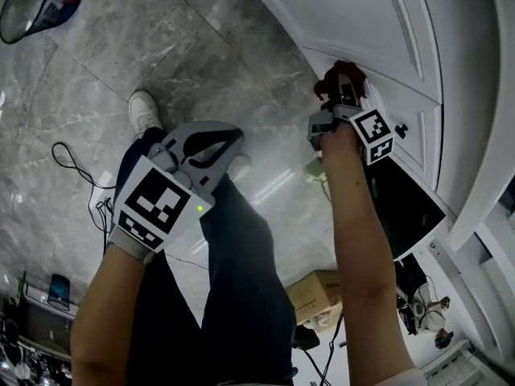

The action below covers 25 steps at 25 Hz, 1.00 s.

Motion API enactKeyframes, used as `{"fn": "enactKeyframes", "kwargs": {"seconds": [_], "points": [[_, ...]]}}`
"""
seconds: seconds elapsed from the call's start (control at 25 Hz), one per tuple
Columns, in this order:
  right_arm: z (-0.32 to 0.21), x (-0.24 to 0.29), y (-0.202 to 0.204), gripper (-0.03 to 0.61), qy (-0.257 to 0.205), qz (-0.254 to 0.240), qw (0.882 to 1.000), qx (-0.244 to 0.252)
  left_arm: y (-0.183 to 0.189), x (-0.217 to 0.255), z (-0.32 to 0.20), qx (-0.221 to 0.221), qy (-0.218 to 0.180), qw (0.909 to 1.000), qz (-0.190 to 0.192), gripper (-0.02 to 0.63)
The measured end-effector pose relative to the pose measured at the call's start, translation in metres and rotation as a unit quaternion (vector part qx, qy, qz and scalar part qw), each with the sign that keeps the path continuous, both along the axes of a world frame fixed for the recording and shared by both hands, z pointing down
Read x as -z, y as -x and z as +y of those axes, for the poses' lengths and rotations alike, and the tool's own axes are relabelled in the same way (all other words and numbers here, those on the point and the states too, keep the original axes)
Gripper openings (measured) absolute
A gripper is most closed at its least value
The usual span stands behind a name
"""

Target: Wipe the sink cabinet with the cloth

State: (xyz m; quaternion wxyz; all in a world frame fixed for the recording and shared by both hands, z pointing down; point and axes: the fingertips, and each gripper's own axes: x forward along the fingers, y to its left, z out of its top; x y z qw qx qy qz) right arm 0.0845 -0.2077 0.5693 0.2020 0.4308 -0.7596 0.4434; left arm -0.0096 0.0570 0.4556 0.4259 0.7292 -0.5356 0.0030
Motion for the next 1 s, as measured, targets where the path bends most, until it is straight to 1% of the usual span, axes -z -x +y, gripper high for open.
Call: {"fn": "enactKeyframes", "kwargs": {"seconds": [0.16, 0.28, 0.6, 0.76, 1.0], "points": [[-0.002, 0.005, -0.013, 0.114, -0.008, 0.004, 1.000, 0.024, -0.005, 0.008, -0.004, -0.006, -0.002, 0.9999, -0.015, 0.011], [-0.004, 0.007, -0.032, 0.114, -0.006, 0.006, 1.000, 0.025, -0.014, 0.008, -0.008, -0.003, 0.003, 0.9998, -0.019, 0.011], [-0.013, 0.006, -0.085, 0.114, -0.009, 0.014, 0.999, 0.045, -0.052, -0.001, -0.020, 0.003, 0.020, 0.9997, -0.014, 0.011], [-0.017, 0.005, -0.122, 0.114, -0.007, 0.026, 0.999, 0.026, -0.074, -0.002, -0.025, -0.012, 0.026, 0.9995, -0.012, 0.011], [-0.026, 0.006, -0.175, 0.114, -0.006, 0.048, 0.999, -0.011, -0.092, 0.006, -0.036, -0.038, 0.019, 0.9989, -0.018, 0.011]]}}
